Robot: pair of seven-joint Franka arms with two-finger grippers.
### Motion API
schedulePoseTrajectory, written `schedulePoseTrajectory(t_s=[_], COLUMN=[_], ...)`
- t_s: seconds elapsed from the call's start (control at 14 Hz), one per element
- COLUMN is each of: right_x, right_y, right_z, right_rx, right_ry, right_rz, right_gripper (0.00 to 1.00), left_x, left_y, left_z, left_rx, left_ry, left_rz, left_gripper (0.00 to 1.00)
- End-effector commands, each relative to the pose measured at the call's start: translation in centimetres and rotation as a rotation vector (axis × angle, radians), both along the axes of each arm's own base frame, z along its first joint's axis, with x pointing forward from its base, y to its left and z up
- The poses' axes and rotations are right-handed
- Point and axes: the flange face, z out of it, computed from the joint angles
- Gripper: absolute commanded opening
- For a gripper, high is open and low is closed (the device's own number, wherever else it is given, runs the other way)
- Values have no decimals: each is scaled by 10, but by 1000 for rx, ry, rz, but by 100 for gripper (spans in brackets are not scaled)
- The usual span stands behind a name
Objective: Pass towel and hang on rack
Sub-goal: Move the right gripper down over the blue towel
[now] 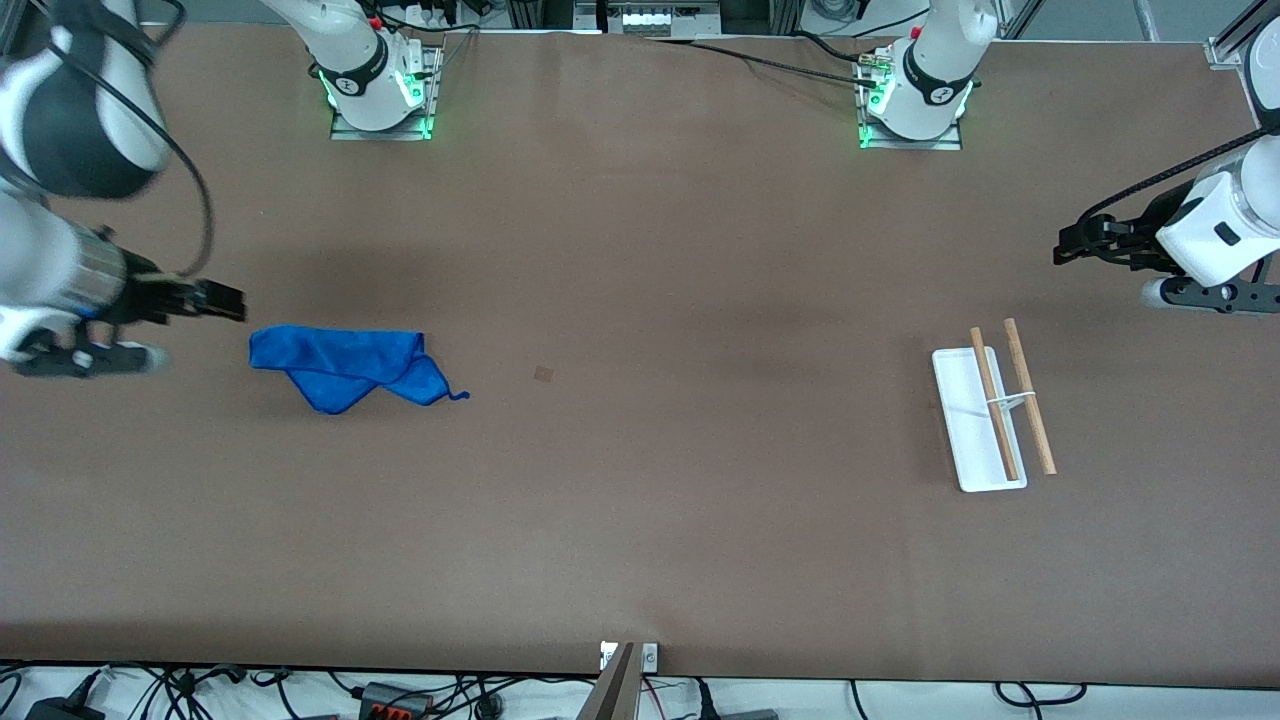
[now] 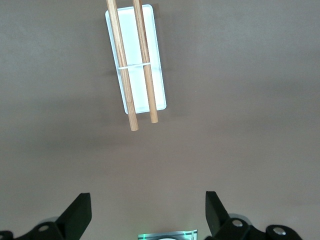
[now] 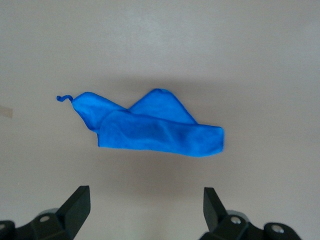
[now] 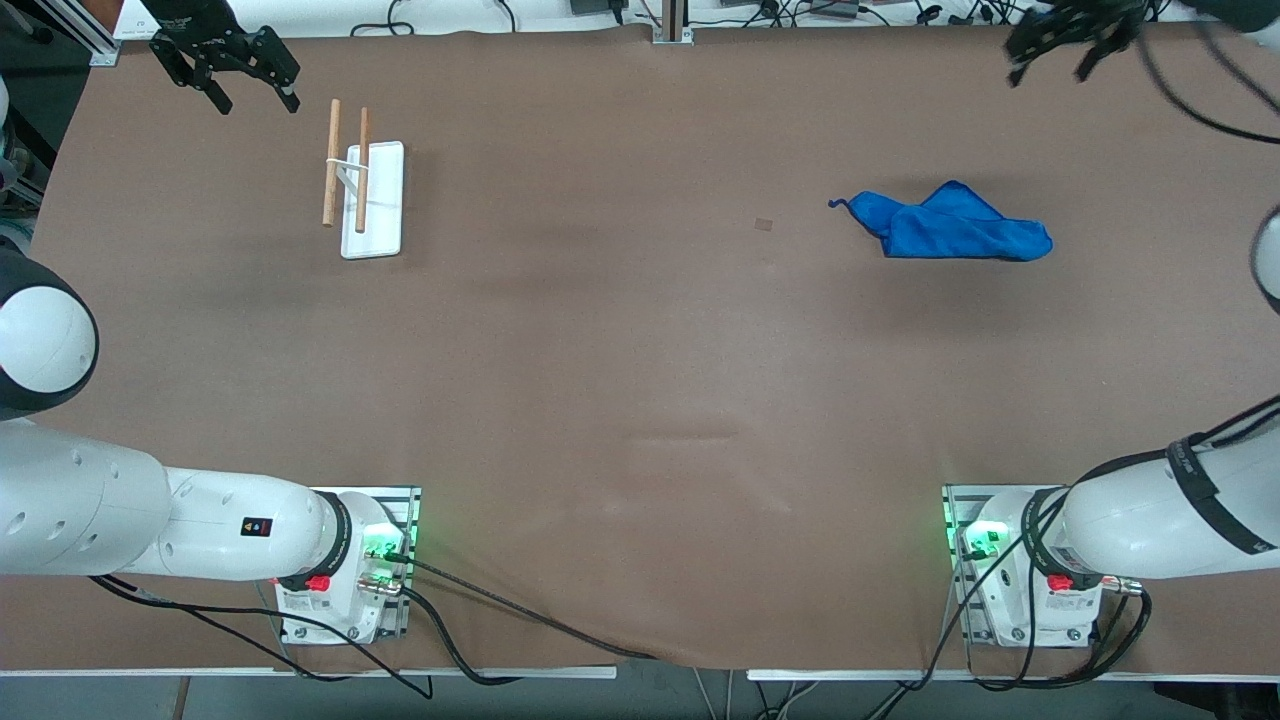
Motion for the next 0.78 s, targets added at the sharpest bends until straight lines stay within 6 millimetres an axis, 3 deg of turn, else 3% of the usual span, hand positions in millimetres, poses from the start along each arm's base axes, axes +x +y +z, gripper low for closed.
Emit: schedulePoseTrajectory(t_s=[0.0, 0.07, 0.28, 0.43, 0.71], right_x=[9, 10, 15, 11, 12], right_y=[43, 63, 84, 115, 145], right_z=[-42, -57, -103, -130, -167], right_rx=[-29, -35, -43, -20, 49], right_ry=[15, 15, 45, 76, 36], right_rz=[-72, -57, 26, 205, 555], right_gripper=[100, 100, 100, 100, 100], left_x=[-4, -4, -3, -4, -4], left_y=[2, 1, 2, 2, 2], left_z=[7, 7, 7, 7, 7], left_rx=[-4, -4, -4, -4, -4], left_ry=[3, 3, 3, 3, 3], left_rz=[-15, -16, -15, -15, -15], left_gripper=[100, 100, 100, 100, 100])
